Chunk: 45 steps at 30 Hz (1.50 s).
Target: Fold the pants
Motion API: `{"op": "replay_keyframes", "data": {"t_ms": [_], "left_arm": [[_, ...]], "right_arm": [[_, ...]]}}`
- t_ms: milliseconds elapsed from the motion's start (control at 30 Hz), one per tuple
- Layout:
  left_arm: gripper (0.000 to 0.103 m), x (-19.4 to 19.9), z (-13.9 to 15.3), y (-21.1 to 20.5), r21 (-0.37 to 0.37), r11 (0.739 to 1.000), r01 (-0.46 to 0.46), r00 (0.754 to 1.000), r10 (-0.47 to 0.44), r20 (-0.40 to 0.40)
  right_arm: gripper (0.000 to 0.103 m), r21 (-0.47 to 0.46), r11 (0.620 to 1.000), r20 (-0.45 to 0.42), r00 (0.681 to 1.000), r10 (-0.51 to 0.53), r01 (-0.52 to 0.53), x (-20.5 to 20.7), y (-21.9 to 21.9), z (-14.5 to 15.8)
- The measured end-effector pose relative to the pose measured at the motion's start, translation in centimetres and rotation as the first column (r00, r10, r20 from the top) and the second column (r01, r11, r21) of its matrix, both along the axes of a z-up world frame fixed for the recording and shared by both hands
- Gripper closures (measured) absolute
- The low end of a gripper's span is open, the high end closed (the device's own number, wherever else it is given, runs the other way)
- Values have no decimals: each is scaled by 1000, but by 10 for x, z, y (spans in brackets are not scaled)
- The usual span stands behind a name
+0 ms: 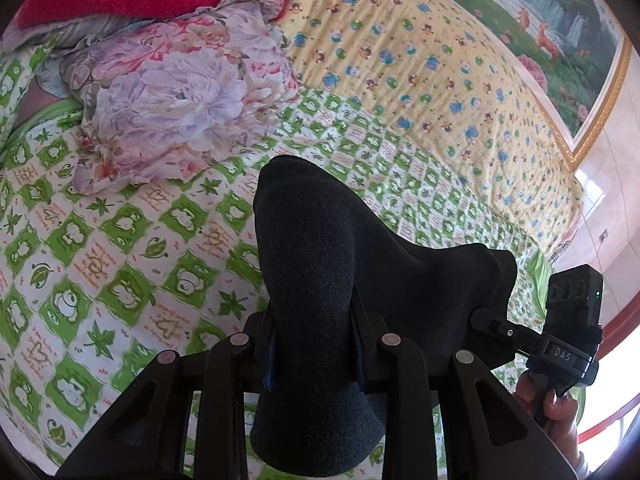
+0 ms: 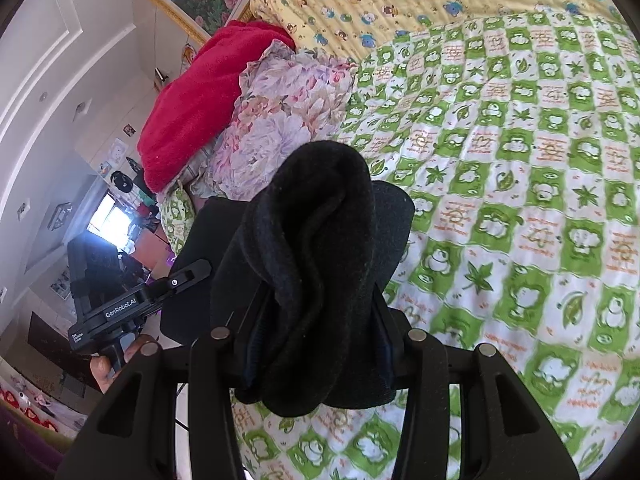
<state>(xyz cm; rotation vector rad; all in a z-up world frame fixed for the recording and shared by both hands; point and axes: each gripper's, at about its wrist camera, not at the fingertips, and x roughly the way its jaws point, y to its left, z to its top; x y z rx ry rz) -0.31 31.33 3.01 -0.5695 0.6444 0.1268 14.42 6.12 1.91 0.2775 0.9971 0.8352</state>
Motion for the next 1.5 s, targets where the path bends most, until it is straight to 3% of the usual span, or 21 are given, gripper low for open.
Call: {"op": "replay_keyframes", "data": {"t_ms": [667, 833, 1133, 1300, 1500], "left_arm": [[75, 24, -18, 37, -13, 996, -85, 996, 85, -32], [74, 31, -27, 46, -25, 995, -96, 995, 95, -43], [56, 34, -51, 46, -14, 994, -110, 991, 108, -78], [47, 26, -43, 42, 35, 990, -137, 987, 140, -74], [33, 8, -34, 44, 19, 989, -144, 987, 145, -73]], "right_arm": [[56, -39, 998, -27, 999, 43, -44, 51, 43, -27], [51, -50, 997, -30, 998, 51, -53, 62, 45, -34], [34, -119, 992, 14, 998, 54, -52, 62, 32, -47], [30, -113, 993, 7, 999, 38, -37, 60, 29, -40], [19, -73, 997, 17, 1000, 26, -24, 51, 23, -23]]}}
